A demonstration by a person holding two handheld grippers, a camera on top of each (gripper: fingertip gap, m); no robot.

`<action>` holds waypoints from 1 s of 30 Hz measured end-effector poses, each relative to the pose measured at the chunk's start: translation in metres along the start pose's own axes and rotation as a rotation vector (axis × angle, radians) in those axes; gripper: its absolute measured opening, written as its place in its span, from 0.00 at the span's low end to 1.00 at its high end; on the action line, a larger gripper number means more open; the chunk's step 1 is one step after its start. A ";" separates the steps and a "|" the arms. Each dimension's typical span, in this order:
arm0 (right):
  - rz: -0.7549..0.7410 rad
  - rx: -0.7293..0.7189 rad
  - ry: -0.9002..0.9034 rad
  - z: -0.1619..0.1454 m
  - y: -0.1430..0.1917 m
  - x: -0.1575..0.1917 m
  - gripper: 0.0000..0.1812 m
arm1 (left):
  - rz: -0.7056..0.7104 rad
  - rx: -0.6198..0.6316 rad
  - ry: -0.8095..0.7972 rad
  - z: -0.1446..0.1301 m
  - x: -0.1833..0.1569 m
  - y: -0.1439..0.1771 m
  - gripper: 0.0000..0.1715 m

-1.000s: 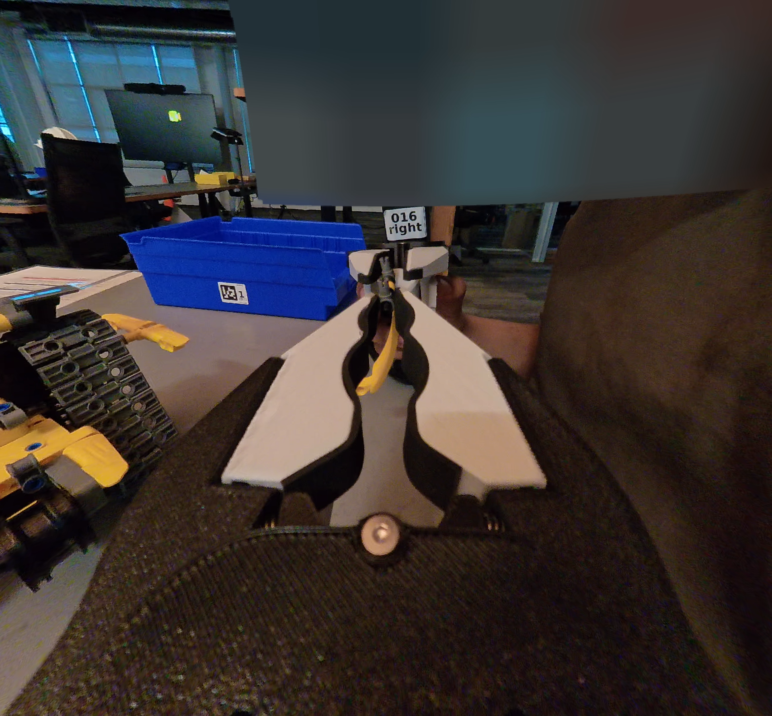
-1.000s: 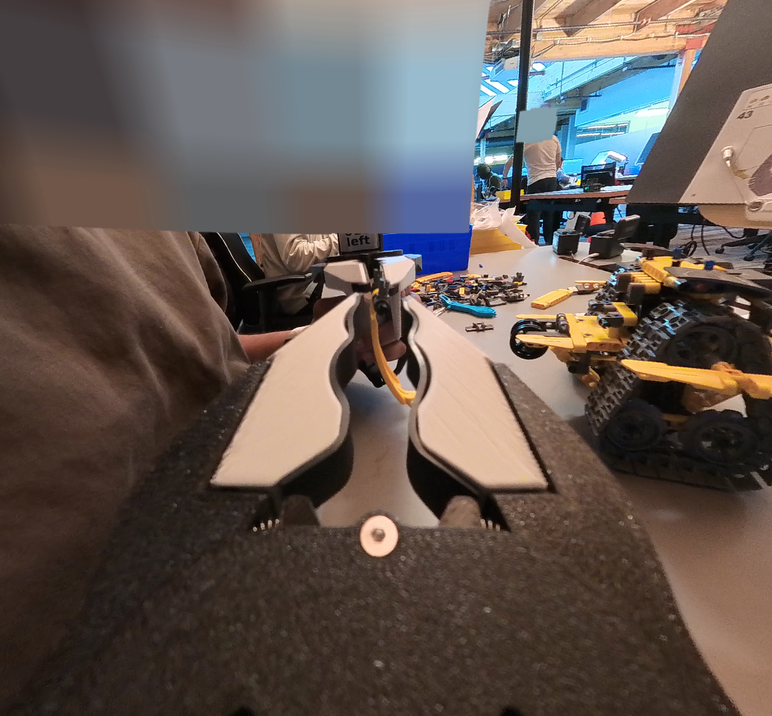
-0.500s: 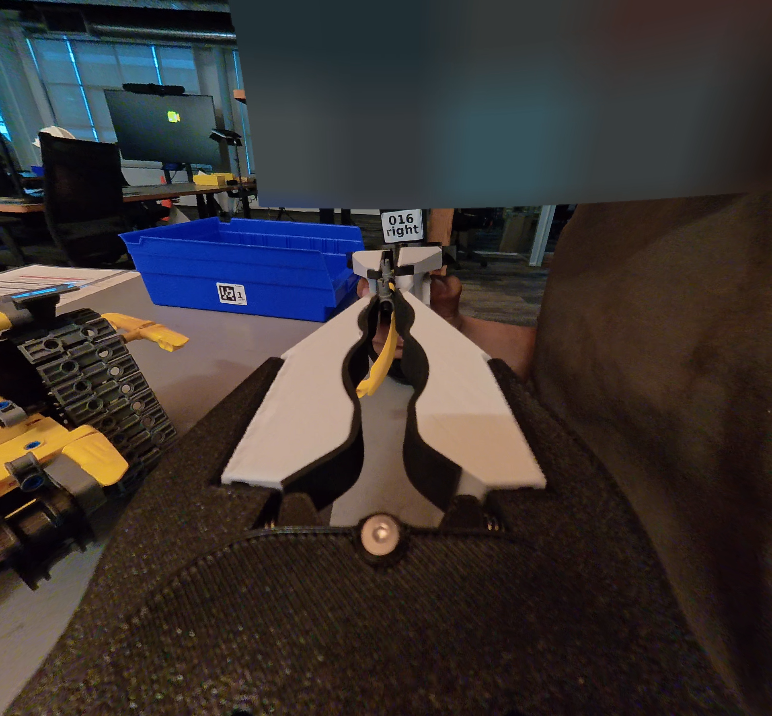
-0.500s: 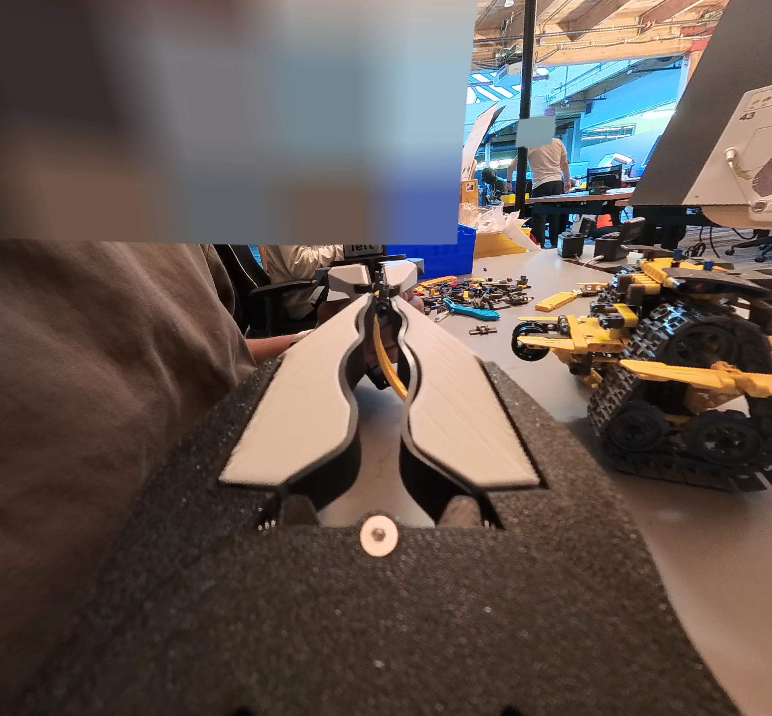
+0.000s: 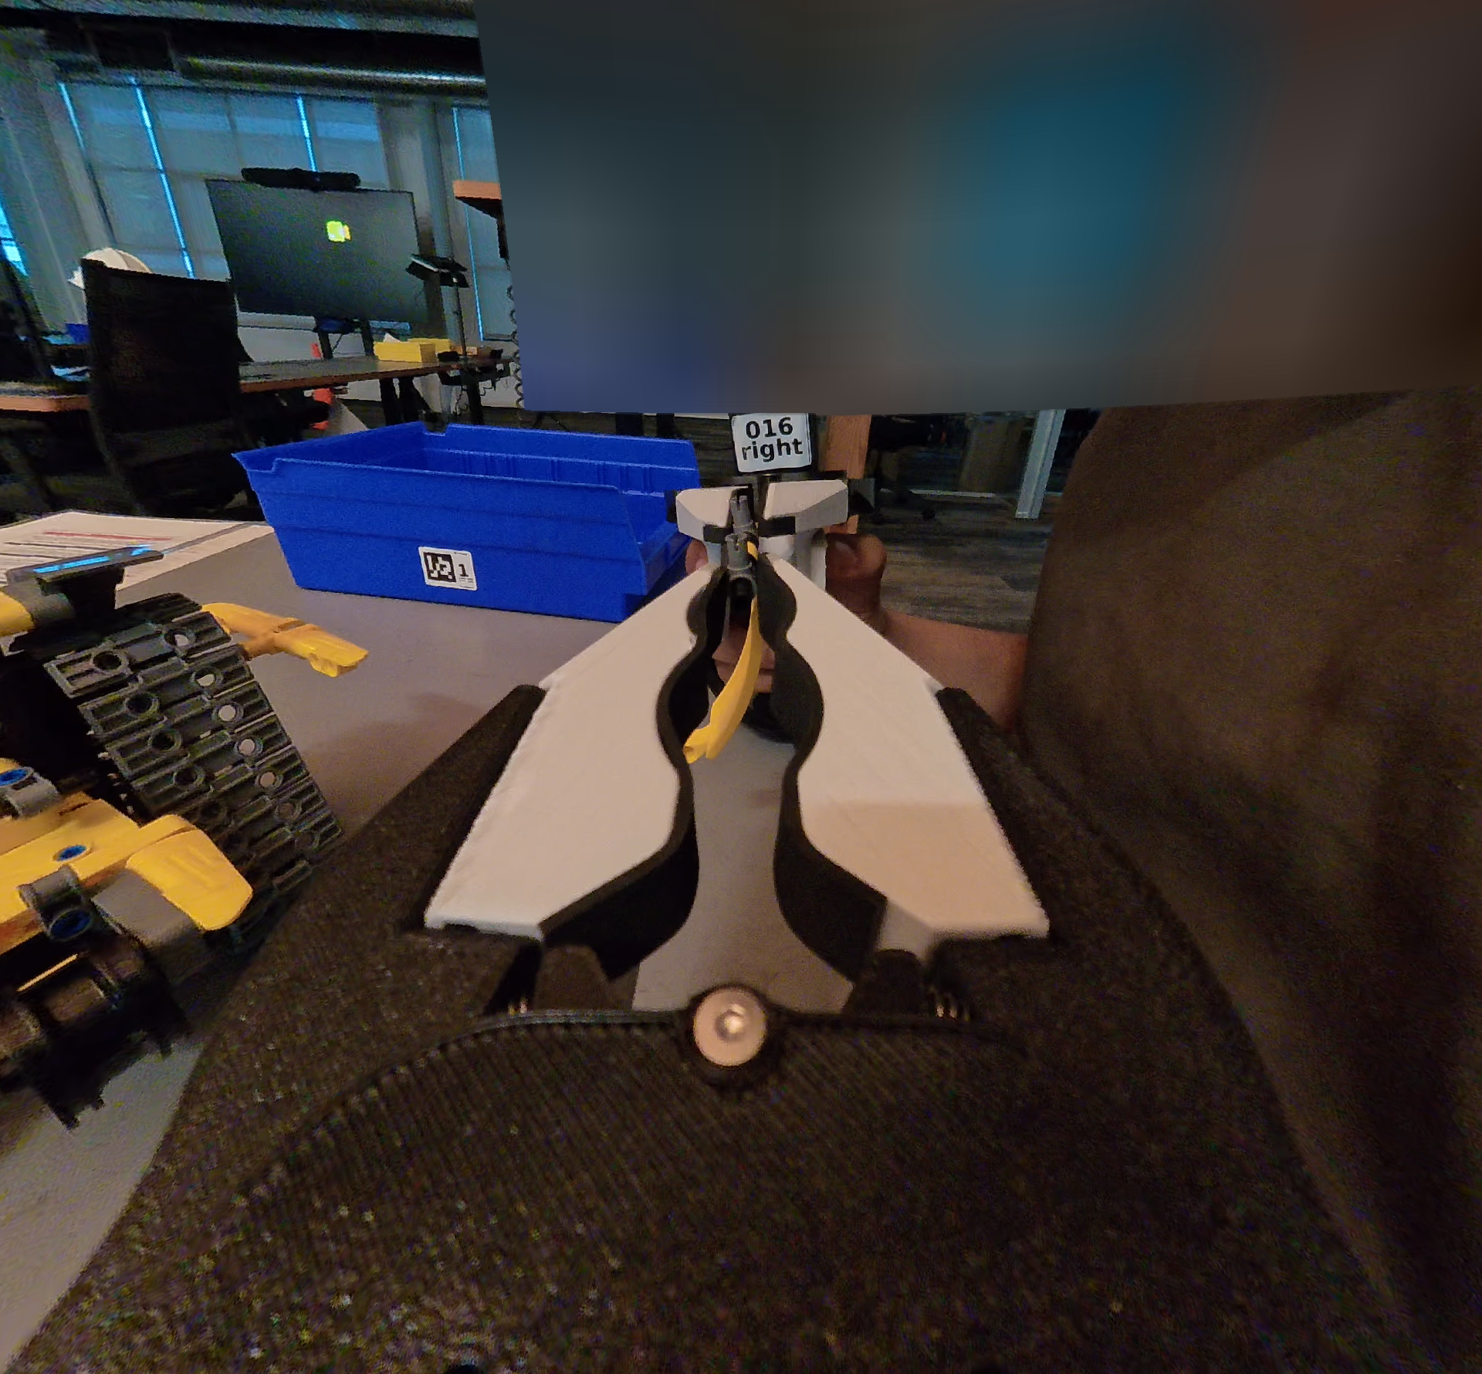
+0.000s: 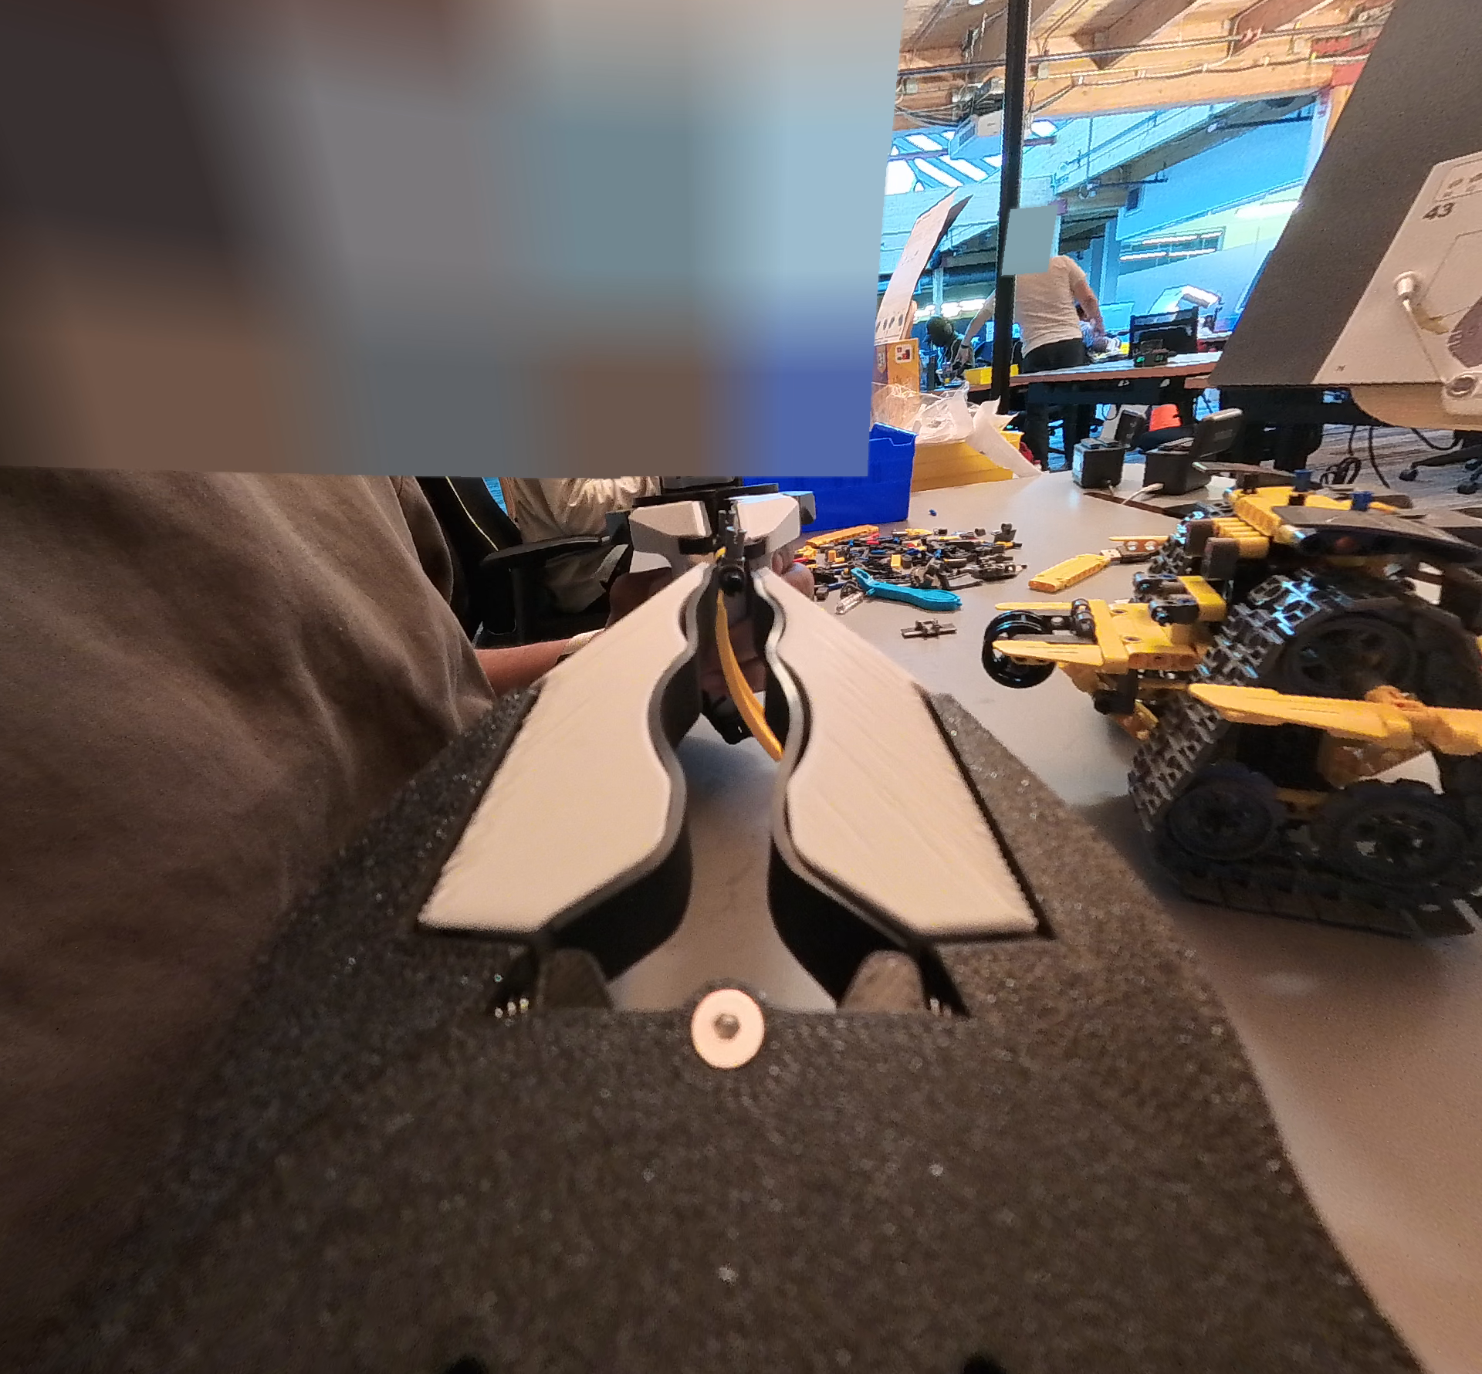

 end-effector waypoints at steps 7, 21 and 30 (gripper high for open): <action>0.006 0.010 -0.001 -0.001 -0.001 0.001 0.03 | -0.002 0.003 0.000 0.000 0.000 0.000 0.03; 0.016 0.039 -0.017 -0.007 -0.007 0.002 0.10 | -0.007 0.021 -0.003 -0.003 -0.001 -0.003 0.03; 0.028 0.062 -0.015 -0.010 -0.011 0.005 0.08 | -0.017 0.055 -0.014 -0.007 -0.004 -0.007 0.03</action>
Point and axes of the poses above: each gripper's, where its closed fingertips meet, y back along the fingers, z out of its top, x = y × z across the jaws, the point moved 7 cm from there along y, back along the fingers, and after that the axes turned 3 degrees about -x, right-handed, at the moved point
